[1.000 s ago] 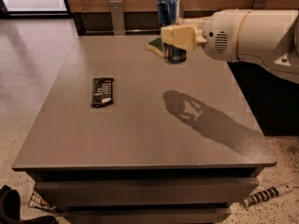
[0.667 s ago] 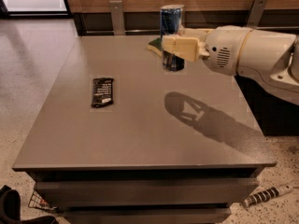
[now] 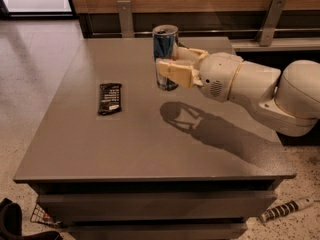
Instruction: Place redbull can upright
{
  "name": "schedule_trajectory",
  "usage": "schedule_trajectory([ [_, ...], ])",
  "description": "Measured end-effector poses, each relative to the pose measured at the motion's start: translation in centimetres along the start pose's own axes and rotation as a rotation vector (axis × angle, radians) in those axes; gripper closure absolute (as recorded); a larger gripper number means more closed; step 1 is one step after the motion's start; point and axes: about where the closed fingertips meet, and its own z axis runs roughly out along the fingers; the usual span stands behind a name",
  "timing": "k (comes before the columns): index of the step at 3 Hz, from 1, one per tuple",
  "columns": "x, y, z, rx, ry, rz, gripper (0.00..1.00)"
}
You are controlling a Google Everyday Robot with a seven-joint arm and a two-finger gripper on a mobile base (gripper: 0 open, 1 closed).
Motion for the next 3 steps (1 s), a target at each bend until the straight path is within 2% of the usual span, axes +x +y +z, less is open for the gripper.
schedule_trajectory([
  [1, 1.5, 1.3, 0.7, -0.007, 0.004, -0.042, 1.00],
  [2, 2.6, 2.1, 0.4, 0.007, 0.029, -0.050, 1.00],
  [3, 4.3, 2.9, 0.3, 0.028, 0.083, -0.031, 1.00],
])
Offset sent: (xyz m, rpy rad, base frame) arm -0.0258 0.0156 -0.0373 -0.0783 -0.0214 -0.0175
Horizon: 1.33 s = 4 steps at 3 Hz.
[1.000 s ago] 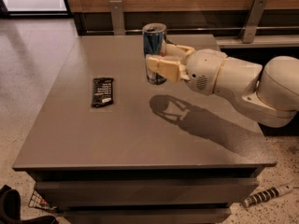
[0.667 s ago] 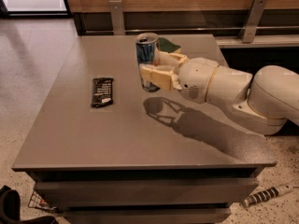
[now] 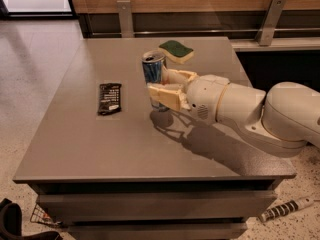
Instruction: Place redbull can upright
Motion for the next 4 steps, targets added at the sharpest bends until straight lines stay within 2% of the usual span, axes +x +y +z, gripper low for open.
schedule_trajectory([
  [1, 1.6, 0.5, 0.5, 0.017, 0.026, 0.027, 1.00],
  [3, 4.5, 0.1, 2.1, 0.036, -0.004, 0.092, 1.00],
  [4, 5.8, 0.2, 1.1, 0.078, -0.006, 0.122, 1.00],
])
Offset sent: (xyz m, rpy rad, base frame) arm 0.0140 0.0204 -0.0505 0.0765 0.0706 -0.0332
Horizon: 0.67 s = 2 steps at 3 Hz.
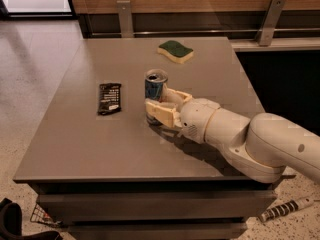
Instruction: Place redbull can upright
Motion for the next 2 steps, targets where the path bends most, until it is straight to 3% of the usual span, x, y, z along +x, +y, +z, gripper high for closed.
schedule_trajectory([
  [1, -0.17, 0.01, -0.03, 0.000, 0.000, 0.000, 0.84],
  [2, -0.12, -0.13, -0.20, 0.005, 0.001, 0.000, 0.60],
])
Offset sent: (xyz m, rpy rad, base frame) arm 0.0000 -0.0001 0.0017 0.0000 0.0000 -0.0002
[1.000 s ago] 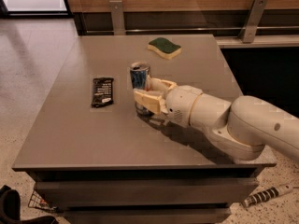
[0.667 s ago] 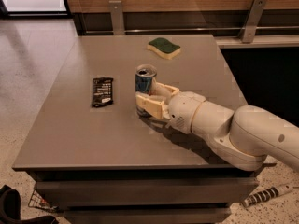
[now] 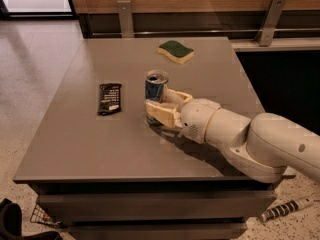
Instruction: Place redbull can upright
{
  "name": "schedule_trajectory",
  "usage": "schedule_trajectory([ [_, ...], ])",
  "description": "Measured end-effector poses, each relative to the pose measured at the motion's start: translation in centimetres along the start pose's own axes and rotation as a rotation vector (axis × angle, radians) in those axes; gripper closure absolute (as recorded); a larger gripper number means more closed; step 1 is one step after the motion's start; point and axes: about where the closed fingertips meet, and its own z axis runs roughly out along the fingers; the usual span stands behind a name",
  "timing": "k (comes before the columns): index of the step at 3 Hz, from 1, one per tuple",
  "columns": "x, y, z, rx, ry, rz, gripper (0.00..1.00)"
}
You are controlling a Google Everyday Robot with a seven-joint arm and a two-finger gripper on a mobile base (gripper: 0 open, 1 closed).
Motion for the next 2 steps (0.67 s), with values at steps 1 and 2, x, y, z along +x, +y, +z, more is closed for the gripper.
schedule_trajectory([
  [1, 0.05, -0.12, -0.15, 0.004, 0.001, 0.000, 0.37],
  [2, 0.09, -0.22, -0.28, 0.008, 0.003, 0.000, 0.15],
])
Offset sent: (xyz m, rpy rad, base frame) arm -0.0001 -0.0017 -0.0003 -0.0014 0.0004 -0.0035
